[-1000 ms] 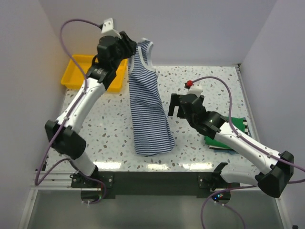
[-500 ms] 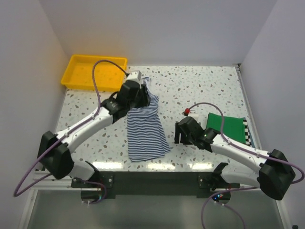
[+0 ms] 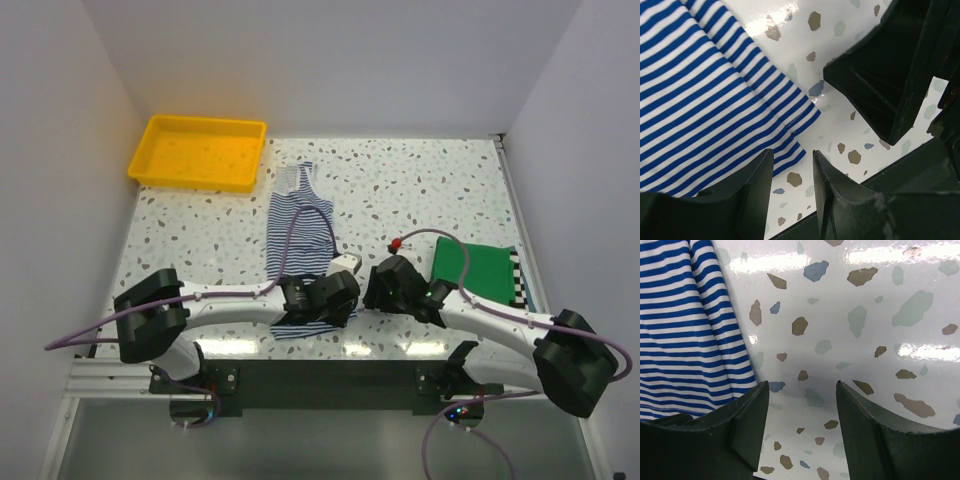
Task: Fold and stack the tank tops
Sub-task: Flatten the tank top out
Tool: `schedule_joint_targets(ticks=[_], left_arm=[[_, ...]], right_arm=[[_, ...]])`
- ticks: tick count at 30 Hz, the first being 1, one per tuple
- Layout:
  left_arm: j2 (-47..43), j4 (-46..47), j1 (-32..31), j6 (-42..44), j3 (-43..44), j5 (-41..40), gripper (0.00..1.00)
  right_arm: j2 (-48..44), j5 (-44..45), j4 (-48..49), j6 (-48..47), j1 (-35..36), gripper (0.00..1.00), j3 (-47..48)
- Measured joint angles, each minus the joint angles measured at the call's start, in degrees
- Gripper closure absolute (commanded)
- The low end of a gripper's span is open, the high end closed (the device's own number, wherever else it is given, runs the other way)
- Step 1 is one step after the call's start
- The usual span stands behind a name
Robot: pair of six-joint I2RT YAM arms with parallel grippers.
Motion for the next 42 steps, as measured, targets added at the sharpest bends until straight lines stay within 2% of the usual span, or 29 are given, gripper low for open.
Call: schedule_joint_targets(ticks=[10, 20, 26, 33, 36, 42], left_arm=[[6.5, -2.0, -4.8, -0.3, 6.3, -4.5, 0.54], [9.0, -3.7, -6.4, -1.3, 6.4, -6.8, 0.56], [10.1, -4.2, -6.7, -1.7, 6.4, -8.2, 0.60], [10.4, -4.6, -6.7, -1.8, 6.4, -9.7, 0.71], [10.6, -4.6, -6.7, -1.7, 6.4, -9.7, 0.59], [11.1, -4.7, -6.7, -1.7, 6.4, -9.6, 0.59]], right_arm=[[-9.0, 5.0, -6.1, 3.5, -1.1, 0.42, -0.8], [-10.1, 5.7, -7.3, 4.2, -2.6, 0.42, -2.8], [-9.9, 5.2, -7.0, 4.1, -2.7, 0.41, -3.1], [-8.2, 4.0, -6.2, 4.1, -2.7, 0.42, -3.1], [-8.0, 4.0, -6.0, 4.1, -2.7, 0.41, -3.1], [-8.0, 3.8, -5.9, 4.0, -2.7, 0.41, -3.1]])
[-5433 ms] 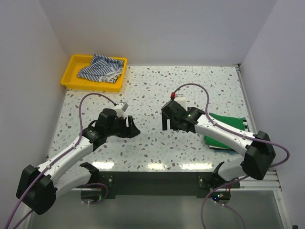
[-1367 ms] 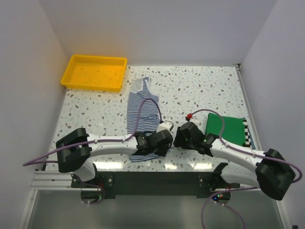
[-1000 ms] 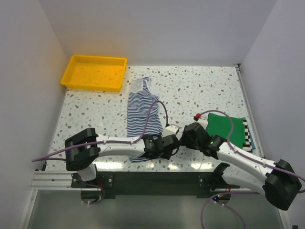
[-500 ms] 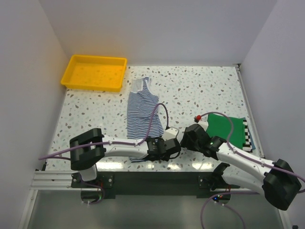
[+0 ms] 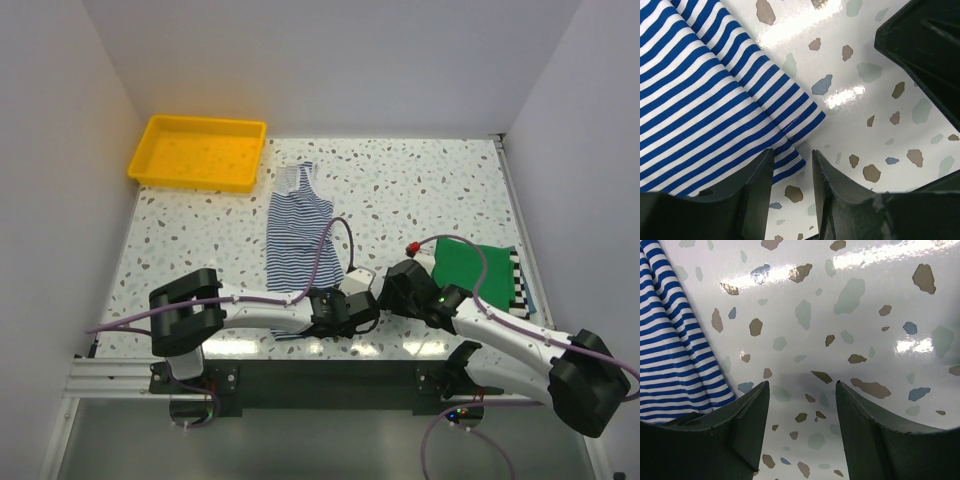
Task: Fold and stack the tank tops
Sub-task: Flatten the tank top out
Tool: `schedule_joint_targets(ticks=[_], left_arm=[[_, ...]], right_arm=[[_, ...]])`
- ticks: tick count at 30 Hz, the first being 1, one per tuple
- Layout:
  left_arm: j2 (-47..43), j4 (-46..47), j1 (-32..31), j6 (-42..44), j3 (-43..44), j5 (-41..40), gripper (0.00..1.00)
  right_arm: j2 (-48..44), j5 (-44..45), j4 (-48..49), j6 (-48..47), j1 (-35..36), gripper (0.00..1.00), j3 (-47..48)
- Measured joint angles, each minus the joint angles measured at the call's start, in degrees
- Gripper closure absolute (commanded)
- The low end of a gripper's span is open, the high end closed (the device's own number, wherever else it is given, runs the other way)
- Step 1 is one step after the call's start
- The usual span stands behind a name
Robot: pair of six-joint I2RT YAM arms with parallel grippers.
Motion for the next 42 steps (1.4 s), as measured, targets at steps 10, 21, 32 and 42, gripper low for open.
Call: schedule_joint_targets(ticks=[10, 21, 32, 42], left_arm=[[0.4, 0.0, 0.0, -0.1, -0.8, -0.1, 0.94], [-6.9, -4.1, 0.0, -1.6, -0.7, -1.7, 1.00], [-26.5, -10.6, 1.2, -9.8, -3.0, -7.5, 1.00], [-37.8, -18.0, 1.9, -15.2, -5.4, -11.4, 1.00]], right_arm=[[-0.1, 0.0, 0.0, 0.0, 0.0, 0.41, 0.0], [5.0, -3.2, 2.1, -5.2, 0.6, 0.39, 1.6], [8.3, -7.6, 7.2, -6.7, 3.1, 0.40, 2.8], [16.5, -8.0, 11.3, -5.9, 9.5, 0.65, 6.3]])
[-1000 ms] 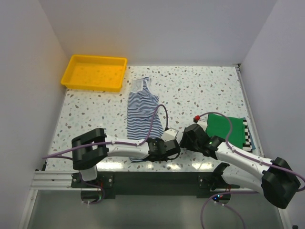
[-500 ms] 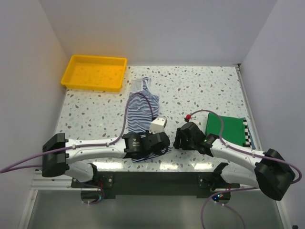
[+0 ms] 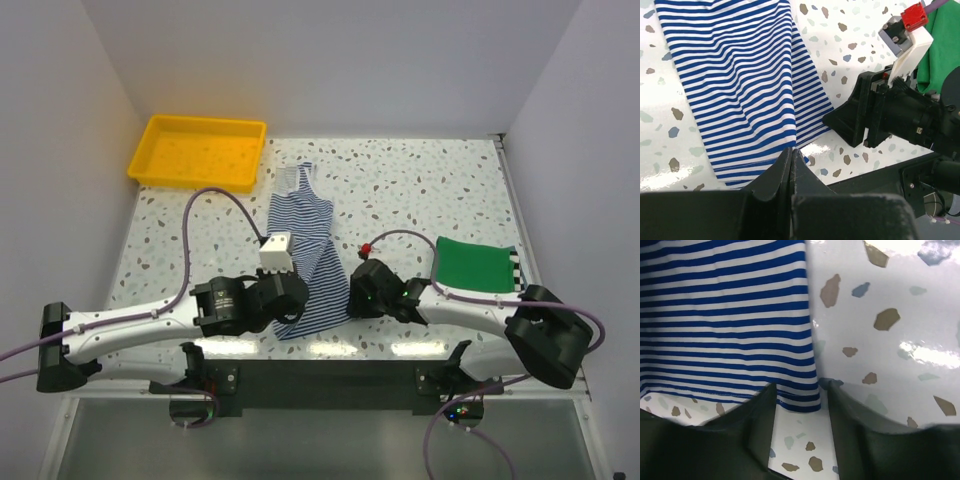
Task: Fold and stack the tank tops
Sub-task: Flatten the tank top out
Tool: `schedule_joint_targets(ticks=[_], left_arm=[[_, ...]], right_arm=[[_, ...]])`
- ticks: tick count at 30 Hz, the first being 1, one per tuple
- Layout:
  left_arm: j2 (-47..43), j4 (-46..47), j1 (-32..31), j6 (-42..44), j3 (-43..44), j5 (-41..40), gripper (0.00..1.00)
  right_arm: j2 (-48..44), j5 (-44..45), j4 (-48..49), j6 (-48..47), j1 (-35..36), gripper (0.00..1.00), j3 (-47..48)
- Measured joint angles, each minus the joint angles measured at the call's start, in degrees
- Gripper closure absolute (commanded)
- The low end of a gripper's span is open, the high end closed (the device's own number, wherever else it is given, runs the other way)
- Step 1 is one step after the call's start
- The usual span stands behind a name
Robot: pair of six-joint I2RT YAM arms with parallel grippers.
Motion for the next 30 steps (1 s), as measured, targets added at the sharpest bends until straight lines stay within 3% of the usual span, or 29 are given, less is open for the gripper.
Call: schedule_joint_targets(ticks=[2, 4, 6, 11, 17, 24, 30], left_arm=[[-1.0, -1.3, 0.0, -0.9, 0.0, -0.6, 1.00], [-2.4, -2.8, 0.0, -1.6, 0.0, -1.4, 1.00], [-4.5, -5.2, 0.0, -2.4, 0.2, -2.7, 1.00], [-10.8, -12.3, 0.1, -3.4, 5.4, -8.0, 1.00], [-16.0, -14.2, 0.4, 0.4, 22.2, -16.8, 1.00], [-18.8, 2.1, 0.4, 18.2, 33.0, -23.2, 1.00], [-14.3, 16.8, 0.4, 31.0, 35.6, -25.7, 1.00]], right_arm=[[1.7, 0.2, 0.1, 0.7, 0.7, 0.75, 0.9], [2.6, 0.7, -0.2, 1.1, 1.2, 0.94, 1.4], [2.4, 1.1, -1.8, 1.9, 1.4, 1.00, 1.6], [-6.0, 5.4, -17.4, 0.6, -0.5, 1.00, 9.4], [-14.6, 10.3, -27.8, -5.6, -8.7, 1.00, 40.2], [-10.8, 15.1, -32.7, -13.4, -9.1, 1.00, 75.0], [-5.2, 19.3, -36.5, -18.0, -9.1, 1.00, 85.7]])
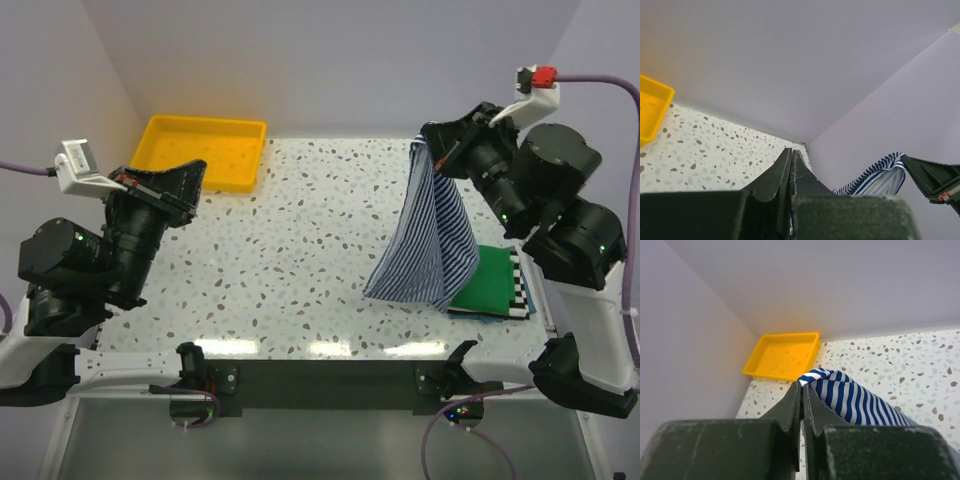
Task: Fold and stack the tank tops
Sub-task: Flatten the tank top out
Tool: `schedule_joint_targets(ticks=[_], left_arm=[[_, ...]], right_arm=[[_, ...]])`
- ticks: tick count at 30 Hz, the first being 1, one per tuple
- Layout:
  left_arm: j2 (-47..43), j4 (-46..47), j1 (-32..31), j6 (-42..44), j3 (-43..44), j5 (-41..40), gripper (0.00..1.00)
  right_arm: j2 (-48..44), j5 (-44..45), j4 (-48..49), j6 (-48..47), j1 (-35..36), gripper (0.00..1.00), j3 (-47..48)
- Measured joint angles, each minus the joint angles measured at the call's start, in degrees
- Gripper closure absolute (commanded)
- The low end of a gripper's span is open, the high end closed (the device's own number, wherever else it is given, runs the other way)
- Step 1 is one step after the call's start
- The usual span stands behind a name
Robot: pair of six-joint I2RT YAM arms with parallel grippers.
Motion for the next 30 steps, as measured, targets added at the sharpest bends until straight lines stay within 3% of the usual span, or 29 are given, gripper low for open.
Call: schedule_joint_targets(ticks=[3, 6, 8, 11, 17, 20, 25, 30], left_arm=[[2.3, 2.4, 0.0, 1.7, -2.0, 2.0, 0.93], [4.3, 4.2, 0.4, 2.2, -8.4, 7.5, 0.66], [5.8, 6.4, 1.5, 1.7, -14.3, 12.8, 0.57], [7.3, 10.1, 5.9, -1.7, -25.4, 23.0, 0.54], [9.1, 20.2, 15.9, -6.3, -45.2, 42.7, 0.39], [11.0, 26.8, 18.7, -6.4, -49.3, 50.1, 0.37], [13.8, 37.9, 30.9, -8.2, -55.0, 60.6, 0.37], [20.8, 47.1, 35.4, -8.5, -55.6, 69.6, 0.39]], right_arm=[[2.3, 0.6, -2.1, -1.4, 0.0, 1.00, 0.3], [4.3, 1.0, -3.3, -2.1, 0.0, 1.00, -2.1], [5.2, 1.1, -4.5, -2.4, 0.0, 1.00, -2.9], [5.9, 1.1, -5.7, -2.7, 0.0, 1.00, -3.1], [6.1, 1.0, -5.7, -2.6, 0.0, 1.00, -3.1], [6.6, 1.0, -5.7, -2.6, 0.0, 1.00, -3.1], [7.6, 1.0, -5.7, -2.6, 0.0, 1.00, -3.1], [7.9, 1.0, -5.9, -2.6, 0.0, 1.00, -3.1]])
